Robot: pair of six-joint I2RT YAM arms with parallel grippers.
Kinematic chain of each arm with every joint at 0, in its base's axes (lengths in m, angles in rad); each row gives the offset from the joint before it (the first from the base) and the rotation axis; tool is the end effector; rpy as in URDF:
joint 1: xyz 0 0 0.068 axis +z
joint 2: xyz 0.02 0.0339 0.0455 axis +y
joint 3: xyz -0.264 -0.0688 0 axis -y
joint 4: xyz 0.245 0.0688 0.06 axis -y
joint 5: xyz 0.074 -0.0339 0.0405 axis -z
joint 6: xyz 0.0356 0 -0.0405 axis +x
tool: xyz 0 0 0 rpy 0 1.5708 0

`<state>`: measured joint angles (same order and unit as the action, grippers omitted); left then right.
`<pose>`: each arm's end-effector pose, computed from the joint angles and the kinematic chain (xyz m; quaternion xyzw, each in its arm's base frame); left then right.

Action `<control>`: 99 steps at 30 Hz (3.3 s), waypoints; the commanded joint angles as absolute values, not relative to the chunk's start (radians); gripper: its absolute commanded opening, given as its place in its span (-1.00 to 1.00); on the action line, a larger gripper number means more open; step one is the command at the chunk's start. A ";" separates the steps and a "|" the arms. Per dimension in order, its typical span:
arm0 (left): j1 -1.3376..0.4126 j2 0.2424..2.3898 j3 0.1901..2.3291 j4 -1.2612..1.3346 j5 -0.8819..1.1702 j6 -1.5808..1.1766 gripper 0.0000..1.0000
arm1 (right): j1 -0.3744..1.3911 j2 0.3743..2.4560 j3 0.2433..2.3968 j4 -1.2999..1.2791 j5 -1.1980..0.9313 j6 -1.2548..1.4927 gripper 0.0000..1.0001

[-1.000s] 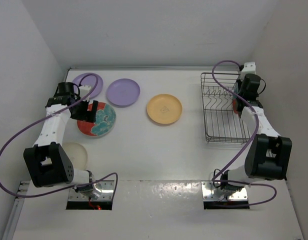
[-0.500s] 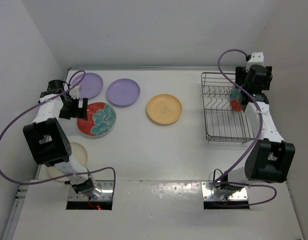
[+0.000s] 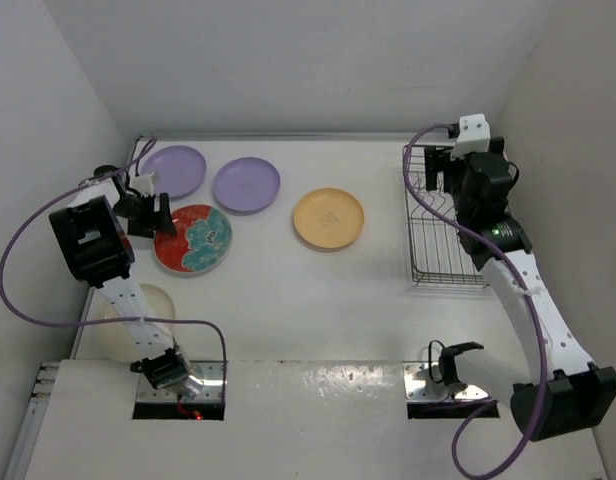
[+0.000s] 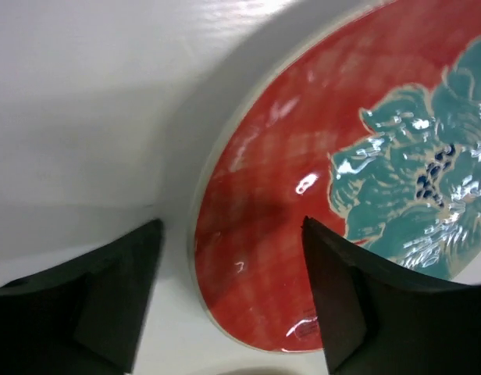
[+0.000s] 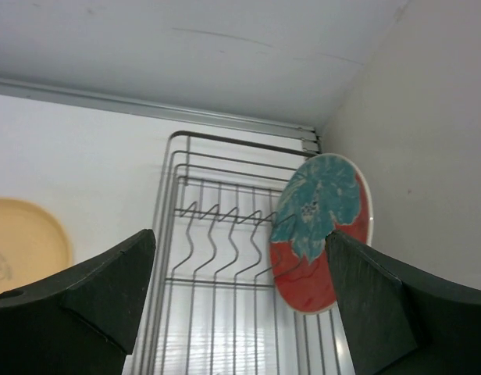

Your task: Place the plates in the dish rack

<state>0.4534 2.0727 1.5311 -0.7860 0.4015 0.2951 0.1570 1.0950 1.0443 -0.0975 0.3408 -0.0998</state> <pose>0.3779 0.1687 0.1664 -0.0528 0.9715 -0.1408 0.1830 0.2519 0.0278 0.3798 0.0142 0.7546 -0.1100 0.6468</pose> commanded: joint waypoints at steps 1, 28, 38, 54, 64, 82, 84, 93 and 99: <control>0.472 2.160 1.534 -0.844 0.506 0.334 0.53 | 0.211 1.030 1.014 -0.103 0.350 -0.060 0.76; 0.123 1.706 1.586 -1.175 0.704 0.732 -1.00 | 0.560 1.462 0.922 0.095 -0.456 0.297 0.82; -0.080 1.625 1.577 -1.241 0.801 0.799 -1.00 | 0.595 1.738 1.075 0.244 -0.586 0.409 0.65; -0.141 1.598 1.634 -1.204 0.813 0.691 -0.85 | 0.624 1.683 0.973 0.449 -0.483 0.502 -1.00; 0.021 1.569 1.750 -0.953 0.369 0.234 1.00 | 0.542 1.293 1.058 0.149 -0.046 0.302 -1.00; 0.178 1.505 1.583 -0.920 0.287 0.264 1.00 | -0.084 1.225 1.135 0.175 0.535 -0.132 -1.00; 0.187 1.505 1.574 -0.920 0.287 0.264 1.00 | -0.121 1.245 1.131 0.198 0.511 -0.114 -1.00; 0.209 1.496 1.540 -0.920 0.296 0.273 1.00 | -0.181 1.353 1.094 0.267 0.377 -0.104 -1.00; 0.218 1.496 1.540 -0.920 0.316 0.273 1.00 | -0.187 1.370 1.033 0.293 0.350 -0.110 -1.00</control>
<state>0.1986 1.5356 1.5387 -0.9337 0.2928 0.2661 -0.1772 1.4059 1.0172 0.0448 0.3584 -0.1047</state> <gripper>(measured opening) 0.997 0.089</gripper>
